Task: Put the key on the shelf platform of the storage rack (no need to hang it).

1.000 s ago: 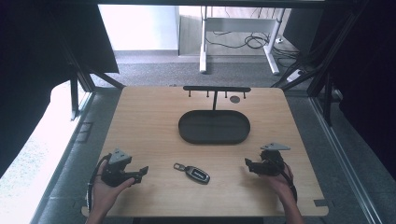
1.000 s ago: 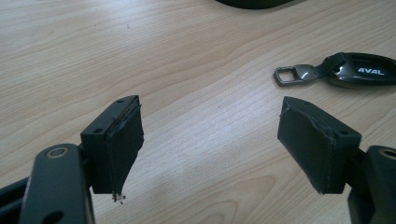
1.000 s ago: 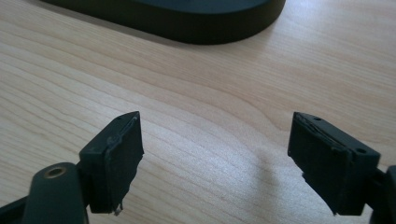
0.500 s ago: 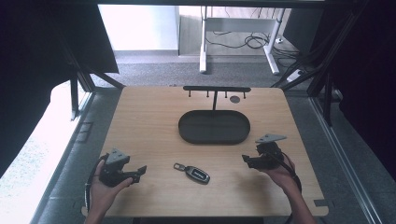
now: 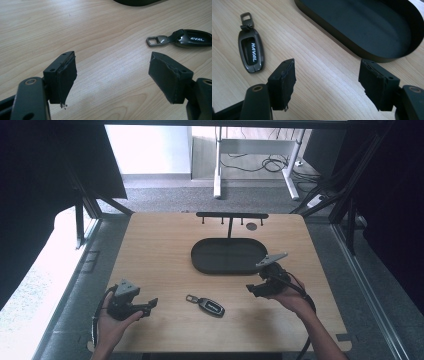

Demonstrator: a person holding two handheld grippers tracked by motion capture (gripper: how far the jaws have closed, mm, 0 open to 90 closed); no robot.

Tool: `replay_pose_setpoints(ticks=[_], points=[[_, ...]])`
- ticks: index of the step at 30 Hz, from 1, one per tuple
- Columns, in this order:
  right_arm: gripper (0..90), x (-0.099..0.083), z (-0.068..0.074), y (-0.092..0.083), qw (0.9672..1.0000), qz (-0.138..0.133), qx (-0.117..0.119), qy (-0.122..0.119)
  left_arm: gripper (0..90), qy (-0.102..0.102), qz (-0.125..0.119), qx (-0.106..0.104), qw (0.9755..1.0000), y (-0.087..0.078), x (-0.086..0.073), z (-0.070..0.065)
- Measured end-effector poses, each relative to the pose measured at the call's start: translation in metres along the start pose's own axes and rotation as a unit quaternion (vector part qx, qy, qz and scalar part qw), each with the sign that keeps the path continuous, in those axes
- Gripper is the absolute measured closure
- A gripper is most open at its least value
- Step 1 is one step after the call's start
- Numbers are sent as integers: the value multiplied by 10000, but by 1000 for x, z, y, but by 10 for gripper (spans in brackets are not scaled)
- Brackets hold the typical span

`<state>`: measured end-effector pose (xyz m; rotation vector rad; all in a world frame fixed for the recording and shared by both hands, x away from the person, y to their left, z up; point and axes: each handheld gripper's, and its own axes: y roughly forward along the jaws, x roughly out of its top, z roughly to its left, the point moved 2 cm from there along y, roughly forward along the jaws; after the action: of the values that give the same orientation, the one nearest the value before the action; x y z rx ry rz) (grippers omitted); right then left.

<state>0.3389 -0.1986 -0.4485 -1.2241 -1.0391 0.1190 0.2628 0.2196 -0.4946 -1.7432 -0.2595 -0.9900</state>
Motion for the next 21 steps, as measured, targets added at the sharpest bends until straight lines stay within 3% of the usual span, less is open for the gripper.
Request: replay_pose_setpoints(ticks=[11, 21], points=[[319, 12, 12, 4, 9998, 76, 100, -154, 227, 17, 14, -27, 10000, 2, 0, -3], [321, 28, 32, 16, 9984, 251, 251, -434, 227, 42, 44, -44, 10000, 4, 0, -4]])
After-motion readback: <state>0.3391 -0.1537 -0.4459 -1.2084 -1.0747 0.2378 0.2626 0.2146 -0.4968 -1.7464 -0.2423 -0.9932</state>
